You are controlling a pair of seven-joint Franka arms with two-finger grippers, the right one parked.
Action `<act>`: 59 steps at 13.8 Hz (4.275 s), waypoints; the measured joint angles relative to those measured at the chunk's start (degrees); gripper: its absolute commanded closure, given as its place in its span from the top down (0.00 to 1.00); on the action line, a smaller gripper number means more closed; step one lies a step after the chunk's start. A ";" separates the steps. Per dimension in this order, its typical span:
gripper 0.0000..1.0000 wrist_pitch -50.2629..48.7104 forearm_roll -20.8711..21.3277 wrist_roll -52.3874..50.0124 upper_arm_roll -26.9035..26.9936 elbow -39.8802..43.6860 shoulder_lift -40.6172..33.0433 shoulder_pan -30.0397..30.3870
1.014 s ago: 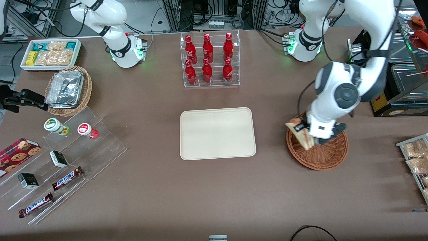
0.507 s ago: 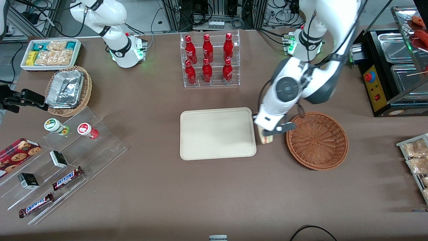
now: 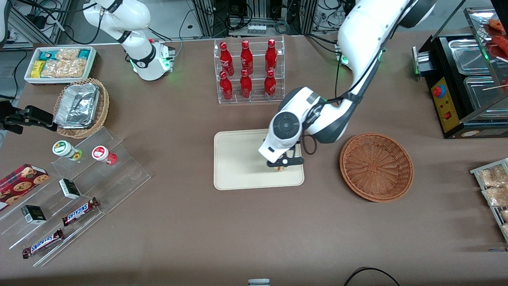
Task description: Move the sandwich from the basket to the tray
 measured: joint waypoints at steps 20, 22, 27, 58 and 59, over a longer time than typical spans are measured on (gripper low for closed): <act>1.00 8.50 5.30 -13.26 0.13 3.34 7.46 -5.06; 1.00 8.54 5.30 -13.40 0.13 3.80 7.45 -5.07; 1.00 3.57 5.30 -13.46 0.16 7.49 4.76 -4.95; 1.00 -22.96 0.28 34.69 1.61 -7.12 -30.22 29.75; 1.00 -23.52 0.28 35.31 2.45 -8.84 -32.28 29.77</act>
